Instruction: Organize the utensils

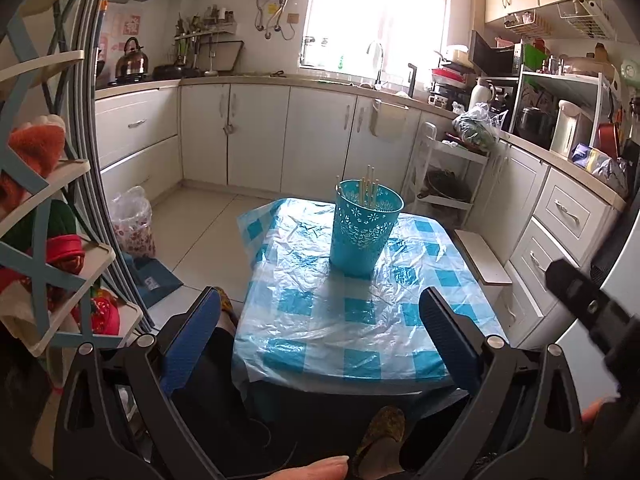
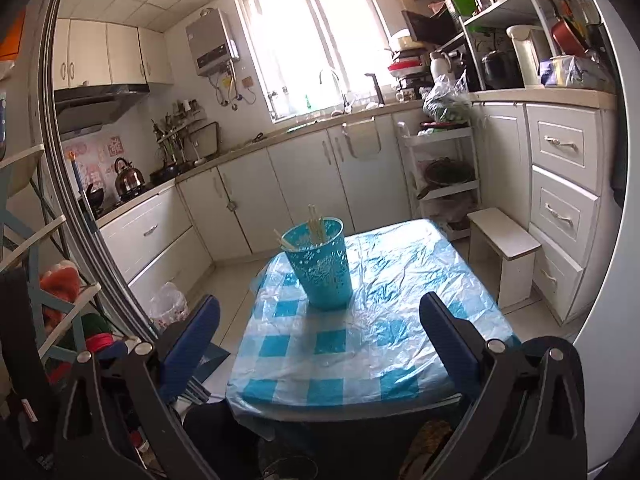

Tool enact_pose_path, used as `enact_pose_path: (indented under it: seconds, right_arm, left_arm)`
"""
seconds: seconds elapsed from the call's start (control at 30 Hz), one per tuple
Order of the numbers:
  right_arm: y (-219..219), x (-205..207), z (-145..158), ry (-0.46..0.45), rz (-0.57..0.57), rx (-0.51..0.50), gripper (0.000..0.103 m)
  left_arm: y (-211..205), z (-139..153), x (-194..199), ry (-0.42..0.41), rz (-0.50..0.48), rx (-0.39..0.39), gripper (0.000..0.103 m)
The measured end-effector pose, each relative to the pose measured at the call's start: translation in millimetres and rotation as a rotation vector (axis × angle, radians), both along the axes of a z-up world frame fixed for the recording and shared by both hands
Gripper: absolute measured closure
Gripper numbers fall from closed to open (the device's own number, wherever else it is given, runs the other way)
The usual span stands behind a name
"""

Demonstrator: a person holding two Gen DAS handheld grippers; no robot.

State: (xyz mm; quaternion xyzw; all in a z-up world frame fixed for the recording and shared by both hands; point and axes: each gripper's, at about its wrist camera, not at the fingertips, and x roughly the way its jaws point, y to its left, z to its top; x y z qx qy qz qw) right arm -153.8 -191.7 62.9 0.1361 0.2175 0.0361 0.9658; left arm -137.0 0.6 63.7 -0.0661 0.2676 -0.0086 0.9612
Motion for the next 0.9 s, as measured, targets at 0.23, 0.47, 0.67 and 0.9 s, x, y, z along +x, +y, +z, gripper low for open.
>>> enact_pose_path:
  seconds: [0.23,0.47,0.67,0.9]
  right_arm:
    - [2.2,-0.9,-3.7,0.01,0.006,0.001,0.007]
    - [2.1,-1.2,-6.3,0.023,0.0,0.008,0.007]
    - [1.7,-1.1,-6.7,0.025,-0.001,0.01,0.007]
    - [3.3,-2.3,-8.3,0.023,-0.002,0.009,0.007]
  left_arm:
    - [-1.0,-3.8,1.9,0.013,0.001,-0.002,0.008]
    - [-2.3,-8.4,4.1,0.023,0.0,-0.003,0.008]
    - [-2.2,-8.3,4.1,0.022,0.0,-0.003,0.008]
    - [-0.8,-8.3,4.7,0.024,0.004,0.0,0.008]
